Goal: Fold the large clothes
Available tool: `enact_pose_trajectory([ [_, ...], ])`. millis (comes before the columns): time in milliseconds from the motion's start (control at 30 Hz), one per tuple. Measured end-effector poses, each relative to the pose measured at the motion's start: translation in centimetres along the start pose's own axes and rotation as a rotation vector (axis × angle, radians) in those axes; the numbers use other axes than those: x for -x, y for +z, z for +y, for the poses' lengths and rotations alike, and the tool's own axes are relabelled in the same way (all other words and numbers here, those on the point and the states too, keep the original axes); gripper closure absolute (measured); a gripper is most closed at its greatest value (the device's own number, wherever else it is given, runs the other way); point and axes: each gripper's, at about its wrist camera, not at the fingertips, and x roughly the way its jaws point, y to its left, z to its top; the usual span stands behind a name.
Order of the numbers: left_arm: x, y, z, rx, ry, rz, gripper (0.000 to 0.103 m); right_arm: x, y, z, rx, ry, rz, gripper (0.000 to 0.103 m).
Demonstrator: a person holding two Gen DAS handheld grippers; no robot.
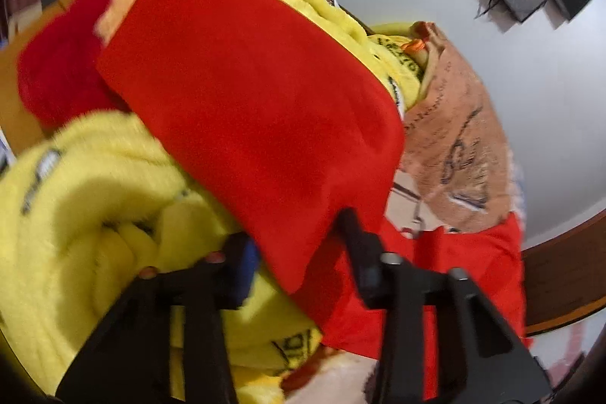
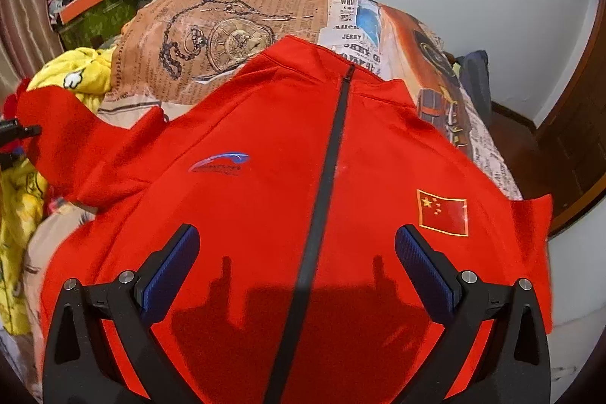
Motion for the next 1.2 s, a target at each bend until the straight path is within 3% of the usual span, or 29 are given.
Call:
enact_pose_trajectory([
  [33, 0.3, 0.2, -0.3, -0.023, 0.020, -0.012, 0.082, 0.1, 0.0, -0.1, 0.006, -0.006, 0.000, 0.001],
  [100, 1.3, 0.4, -1.9, -0.096, 0.077, -0.046, 0.089, 0.5, -0.1, -0.5, 0.009, -0.011, -0.003, 0.001],
  [200, 3.5, 0.7, -4.1, -0.171, 0.106, -0.100, 0.097, 1.3, -0.1, -1.4, -0.002, -0.016, -0.012, 0.001],
  [400, 10.8, 1.0, -11.7, -0.291, -0.014, -0.255, 0.099, 3.3, 0.0, -3.2, -0.034, -0.024, -0.044, 0.001],
  [633, 16.0, -1.1, -22.2, -0.447, -0.132, -0.309, 0.100, 5.6, 0.2, -5.5, -0.061, -0.008, -0.079, 0.001],
  [833, 14.6, -5.4, -30.3, -0.545, -0.184, -0.249, 0.100, 6.8, 0.1, -7.4, -0.074, 0.003, -0.107, 0.000],
  [967, 11.7, -9.4, -34.3, -0.607, -0.227, -0.157, 0.100, 7.2, -0.4, -8.8, -0.074, -0.009, -0.116, 0.000],
  [1200, 6.0, -17.4, -38.7, -0.725, -0.240, 0.021, 0.100, 6.3, -1.7, -11.7, -0.111, -0.014, -0.084, 0.000],
])
